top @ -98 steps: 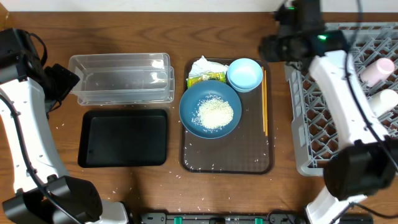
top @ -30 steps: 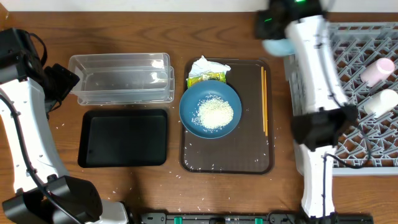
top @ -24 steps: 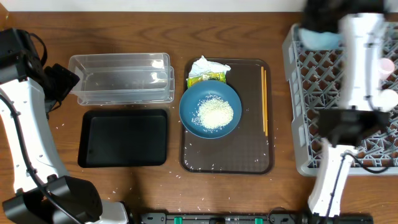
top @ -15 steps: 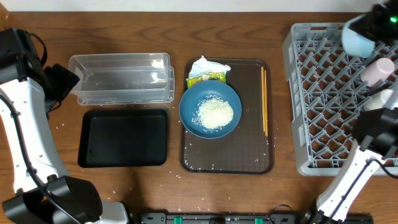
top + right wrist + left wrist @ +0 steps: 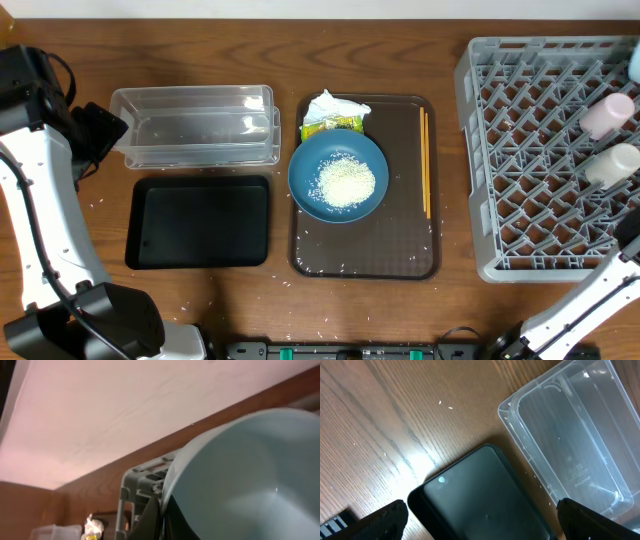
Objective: Sort waste into correct bins and load items into the dishwasher rack
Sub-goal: 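Lift the light blue bowl toward the rack with the right gripper, then lower the light blue bowl into the rack beside the cups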
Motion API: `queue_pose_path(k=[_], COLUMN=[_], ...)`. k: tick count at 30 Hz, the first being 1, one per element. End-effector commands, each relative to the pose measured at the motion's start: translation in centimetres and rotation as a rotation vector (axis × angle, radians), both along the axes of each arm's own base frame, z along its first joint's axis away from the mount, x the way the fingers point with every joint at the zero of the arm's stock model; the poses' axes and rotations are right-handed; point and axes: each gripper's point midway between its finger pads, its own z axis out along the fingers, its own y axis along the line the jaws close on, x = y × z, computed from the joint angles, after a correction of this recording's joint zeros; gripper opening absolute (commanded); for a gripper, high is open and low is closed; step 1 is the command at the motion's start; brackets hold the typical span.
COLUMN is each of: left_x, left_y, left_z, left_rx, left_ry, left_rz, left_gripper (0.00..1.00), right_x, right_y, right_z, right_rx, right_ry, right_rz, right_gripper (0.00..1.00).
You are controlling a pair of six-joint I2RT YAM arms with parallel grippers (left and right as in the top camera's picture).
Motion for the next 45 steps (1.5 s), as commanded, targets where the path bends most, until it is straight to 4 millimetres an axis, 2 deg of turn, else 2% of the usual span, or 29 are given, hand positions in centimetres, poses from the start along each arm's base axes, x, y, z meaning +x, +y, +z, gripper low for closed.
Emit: queue_pose_path(k=[1, 4, 9, 15, 23, 29, 34, 40, 45], left_x=[-0.1, -0.1, -0.1, -0.1, -0.1, -0.1, -0.1, -0.1, -0.1], left_y=[0.2, 0.2, 0.2, 0.2, 0.2, 0.2, 0.2, 0.2, 0.2], left_z=[0.9, 0.9, 0.9, 0.9, 0.9, 0.9, 0.9, 0.9, 0.9], left_rx=[0.013, 0.013, 0.013, 0.013, 0.013, 0.013, 0.013, 0.013, 0.013], left_ry=[-0.023, -0.023, -0.023, -0.023, -0.023, -0.023, -0.023, -0.023, -0.023], left_rz=[0.014, 0.014, 0.013, 0.014, 0.014, 0.014, 0.014, 0.014, 0.014], left_gripper=[0.98, 0.98, 0.98, 0.98, 0.98, 0.98, 0.98, 0.98, 0.98], right_x=[-0.8, -1.4, -2.0, -1.6, -1.5, -2.1, -3.4, -5.9, -8.3], right_y=[-0.5, -1.9, -2.6, -3.9, -3.9, -4.7, -6.0, -8.0, -9.4], right_z=[-0.1, -1.5, -2.5, -3.7, -4.0, -4.1, -4.5, -6.3, -6.0], right_rx=[0.053, 0.088, 0.131, 0.166, 0.167, 0.219, 0.291, 0.318, 0.297], right_ry=[-0.032, -0.035, -0.095, -0.106, -0.126, -0.098, -0.051, 0.043, 0.138], right_rz=[0.014, -0.01, 0.016, -0.027, -0.019, -0.056, -0.107, -0.208, -0.323], right_gripper=[0.01, 0.01, 0.01, 0.01, 0.01, 0.04, 0.04, 0.07, 0.07])
